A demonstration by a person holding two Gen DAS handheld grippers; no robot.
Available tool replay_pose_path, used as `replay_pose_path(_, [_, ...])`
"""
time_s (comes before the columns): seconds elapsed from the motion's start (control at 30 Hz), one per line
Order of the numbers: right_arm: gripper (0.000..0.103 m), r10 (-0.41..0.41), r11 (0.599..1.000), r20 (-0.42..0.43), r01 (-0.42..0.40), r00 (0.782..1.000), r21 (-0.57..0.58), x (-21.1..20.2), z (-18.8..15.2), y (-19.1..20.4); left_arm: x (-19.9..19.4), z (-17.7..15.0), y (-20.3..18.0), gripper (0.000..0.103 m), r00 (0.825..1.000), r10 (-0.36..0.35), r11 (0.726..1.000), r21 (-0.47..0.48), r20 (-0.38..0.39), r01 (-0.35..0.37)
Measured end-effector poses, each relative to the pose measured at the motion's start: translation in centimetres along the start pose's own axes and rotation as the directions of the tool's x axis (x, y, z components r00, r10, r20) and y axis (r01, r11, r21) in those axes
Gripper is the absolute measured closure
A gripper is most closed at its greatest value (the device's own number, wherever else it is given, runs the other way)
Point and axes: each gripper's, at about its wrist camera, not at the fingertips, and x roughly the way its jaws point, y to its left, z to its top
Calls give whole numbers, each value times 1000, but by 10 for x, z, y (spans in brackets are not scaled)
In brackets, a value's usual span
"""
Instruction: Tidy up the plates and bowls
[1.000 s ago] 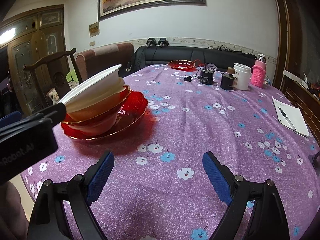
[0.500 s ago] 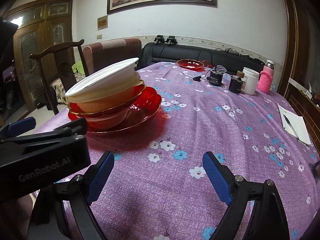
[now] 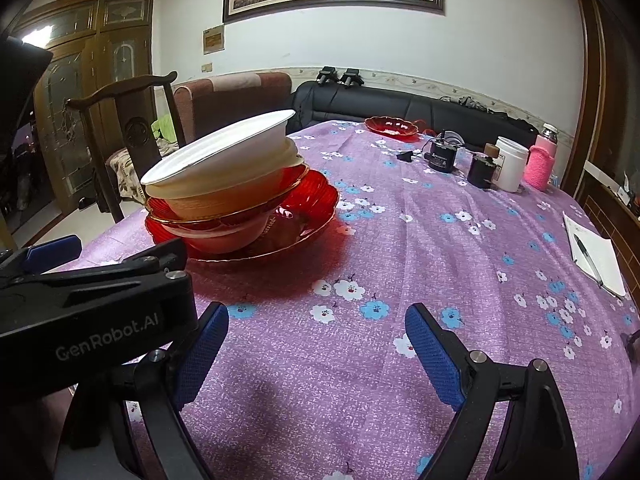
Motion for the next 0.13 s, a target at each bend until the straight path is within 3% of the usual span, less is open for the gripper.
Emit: replay_pose_path(0.13, [10, 9, 1000, -7, -9, 1000, 13, 1, 0, -2, 0, 1, 1, 0, 1000, -1, 1000, 1, 4, 1])
